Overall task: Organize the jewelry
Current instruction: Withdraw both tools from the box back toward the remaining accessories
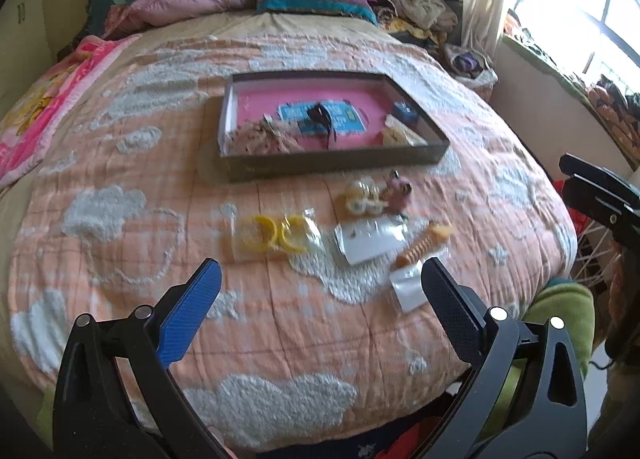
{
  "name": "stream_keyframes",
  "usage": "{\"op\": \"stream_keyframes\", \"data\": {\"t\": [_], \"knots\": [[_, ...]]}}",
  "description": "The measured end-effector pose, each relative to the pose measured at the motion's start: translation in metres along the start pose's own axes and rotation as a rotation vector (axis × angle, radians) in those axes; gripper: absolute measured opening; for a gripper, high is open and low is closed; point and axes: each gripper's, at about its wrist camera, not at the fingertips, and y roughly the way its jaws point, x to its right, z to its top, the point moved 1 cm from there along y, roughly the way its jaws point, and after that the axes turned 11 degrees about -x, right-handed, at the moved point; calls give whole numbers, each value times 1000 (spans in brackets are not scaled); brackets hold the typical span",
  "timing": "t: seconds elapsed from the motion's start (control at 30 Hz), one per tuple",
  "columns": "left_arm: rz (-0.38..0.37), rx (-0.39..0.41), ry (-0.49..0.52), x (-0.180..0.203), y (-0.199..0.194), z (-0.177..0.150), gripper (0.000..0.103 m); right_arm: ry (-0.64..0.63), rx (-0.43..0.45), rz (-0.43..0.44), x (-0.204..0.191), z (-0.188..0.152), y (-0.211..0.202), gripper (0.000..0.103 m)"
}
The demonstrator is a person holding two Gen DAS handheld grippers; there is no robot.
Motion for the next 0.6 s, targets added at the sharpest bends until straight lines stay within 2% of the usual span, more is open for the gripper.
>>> {"op": "stream_keyframes", "data": {"t": [0.43, 0.6], "knots": [[-76, -101, 77, 28, 41, -22, 94, 60, -54, -28, 30, -15, 17, 98], [-121, -124, 50, 26, 57, -20, 93, 47, -69, -26, 34, -7, 29, 98]]}}
